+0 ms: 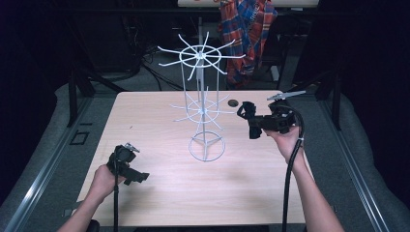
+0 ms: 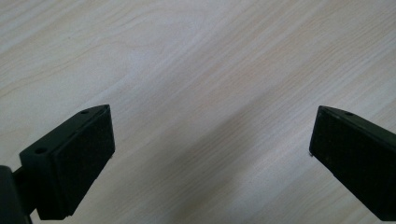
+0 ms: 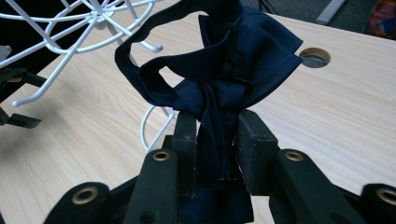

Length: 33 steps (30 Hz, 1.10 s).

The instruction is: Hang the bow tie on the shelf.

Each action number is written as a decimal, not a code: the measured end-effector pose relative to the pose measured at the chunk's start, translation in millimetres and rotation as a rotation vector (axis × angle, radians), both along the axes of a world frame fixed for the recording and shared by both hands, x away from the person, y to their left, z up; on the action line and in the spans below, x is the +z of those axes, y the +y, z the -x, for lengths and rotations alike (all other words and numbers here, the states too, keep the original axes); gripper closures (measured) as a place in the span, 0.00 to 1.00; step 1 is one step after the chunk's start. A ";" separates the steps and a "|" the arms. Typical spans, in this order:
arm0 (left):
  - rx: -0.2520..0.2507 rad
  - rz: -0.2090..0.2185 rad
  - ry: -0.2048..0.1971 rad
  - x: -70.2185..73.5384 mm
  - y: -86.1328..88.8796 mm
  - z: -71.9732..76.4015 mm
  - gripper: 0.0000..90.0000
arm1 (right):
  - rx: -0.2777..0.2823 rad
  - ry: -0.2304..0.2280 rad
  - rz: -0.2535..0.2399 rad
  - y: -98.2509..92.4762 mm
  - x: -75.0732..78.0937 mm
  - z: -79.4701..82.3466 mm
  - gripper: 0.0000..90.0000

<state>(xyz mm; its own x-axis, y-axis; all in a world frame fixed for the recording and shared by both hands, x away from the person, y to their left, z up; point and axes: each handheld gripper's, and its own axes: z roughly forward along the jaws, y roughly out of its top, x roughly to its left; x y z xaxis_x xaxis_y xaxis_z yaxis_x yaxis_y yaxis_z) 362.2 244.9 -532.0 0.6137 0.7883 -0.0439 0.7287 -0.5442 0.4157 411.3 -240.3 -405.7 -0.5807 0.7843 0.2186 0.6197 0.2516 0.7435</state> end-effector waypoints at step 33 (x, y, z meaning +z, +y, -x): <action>0.044 -0.003 0.000 0.6 17.5 13.6 0.00 | 0.049 0.045 0.026 22.1 -12.9 -16.6 0.78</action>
<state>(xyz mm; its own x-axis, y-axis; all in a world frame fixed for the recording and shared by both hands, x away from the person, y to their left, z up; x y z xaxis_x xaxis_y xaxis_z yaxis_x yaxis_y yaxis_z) 348.6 262.4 -531.3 0.5780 0.8149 -0.0419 0.7523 -0.5123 0.4144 427.9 -218.2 -418.5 -0.6082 0.7612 0.2253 0.6390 0.3010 0.7079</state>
